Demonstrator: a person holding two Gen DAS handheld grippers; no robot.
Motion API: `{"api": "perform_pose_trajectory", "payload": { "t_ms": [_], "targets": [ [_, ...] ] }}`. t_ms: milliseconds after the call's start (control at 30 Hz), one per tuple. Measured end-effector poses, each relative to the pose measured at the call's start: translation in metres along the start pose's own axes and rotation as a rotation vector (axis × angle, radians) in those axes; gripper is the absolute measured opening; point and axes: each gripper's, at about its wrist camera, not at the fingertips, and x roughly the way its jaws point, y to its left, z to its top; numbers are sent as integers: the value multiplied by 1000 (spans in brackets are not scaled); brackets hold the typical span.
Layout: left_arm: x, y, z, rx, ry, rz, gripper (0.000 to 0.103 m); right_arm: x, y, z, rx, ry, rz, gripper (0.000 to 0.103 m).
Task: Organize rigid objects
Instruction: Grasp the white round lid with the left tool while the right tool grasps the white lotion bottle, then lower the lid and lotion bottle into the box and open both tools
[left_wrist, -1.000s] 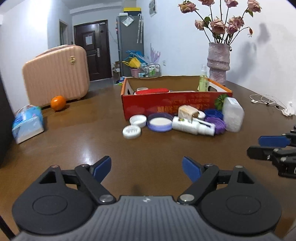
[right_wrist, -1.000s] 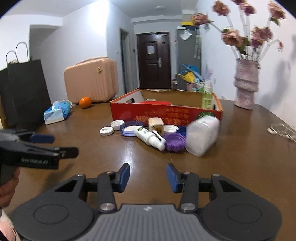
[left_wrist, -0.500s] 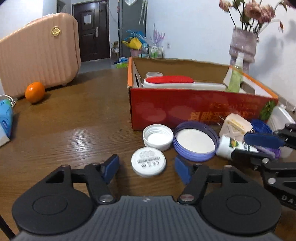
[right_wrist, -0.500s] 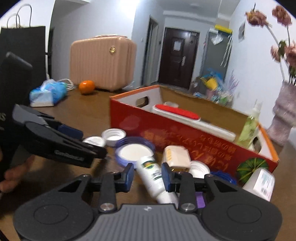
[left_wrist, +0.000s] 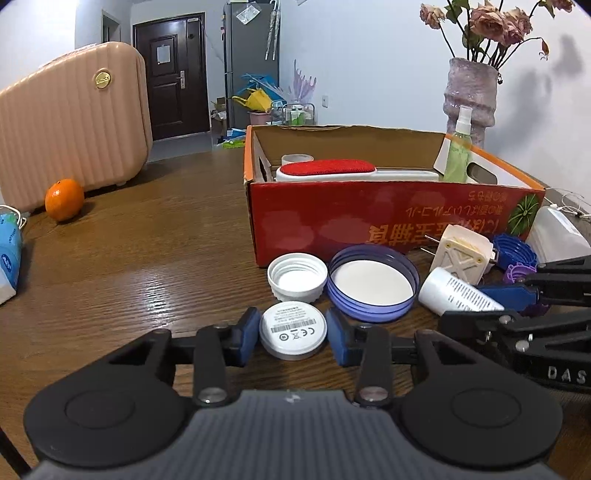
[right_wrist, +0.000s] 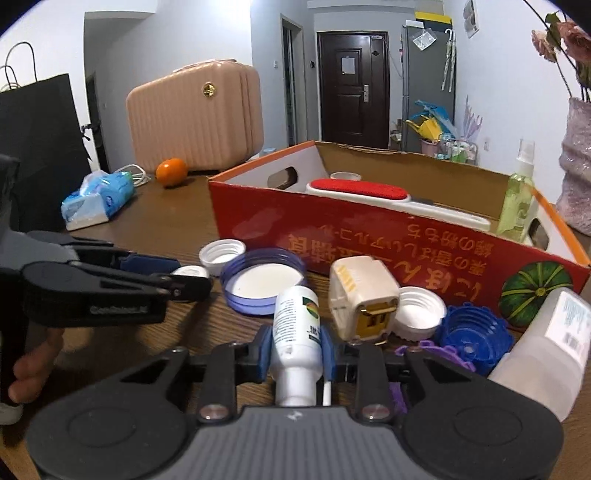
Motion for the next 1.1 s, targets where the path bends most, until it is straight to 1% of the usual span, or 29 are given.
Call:
{"api": "perform_pose_trajectory", "payload": {
  "t_ms": [33,100,200,333,433,567,667,767,867,933,967,1033,1100],
  "targets": [
    [-2,-1,1,-4,8,15,40,-2,2,0,-1,-4,5,27],
    [-17,-2,0,-29,-7,31,40,-16,11,0,-24,-23,-20,27],
    [-56,-6,-11,-78,-45,-8,40,-49,19,-6,-5,-56,-3,27],
    [-106,-14,-38,-123,-67,-32,40,-102,24,-30,43,-98,-13,27],
    [-133,-22,-53,-122,-73,-42,40,-138,24,-46,86,-122,-31,27],
    [-156,-33,-54,-93,-111,-30,40,-168,23,-60,104,-145,-68,27],
    [-166,-39,-50,-91,-138,-37,40,-179,21,-64,117,-160,-83,27],
    [-168,-42,-48,-86,-147,-43,40,-184,19,-63,115,-170,-88,27],
    [-160,-42,-34,-60,-152,-49,40,-180,13,-56,119,-166,-96,27],
    [-153,-38,-13,-42,-168,-68,40,-176,7,-44,102,-164,-104,27],
    [-149,-36,-3,-39,-175,-76,40,-173,3,-35,83,-167,-110,27],
    [-133,-29,27,-29,-181,-95,40,-165,-7,-14,56,-179,-116,27],
    [-109,-24,56,-28,-163,-98,40,-150,-22,15,30,-182,-109,27]
  ]
}}
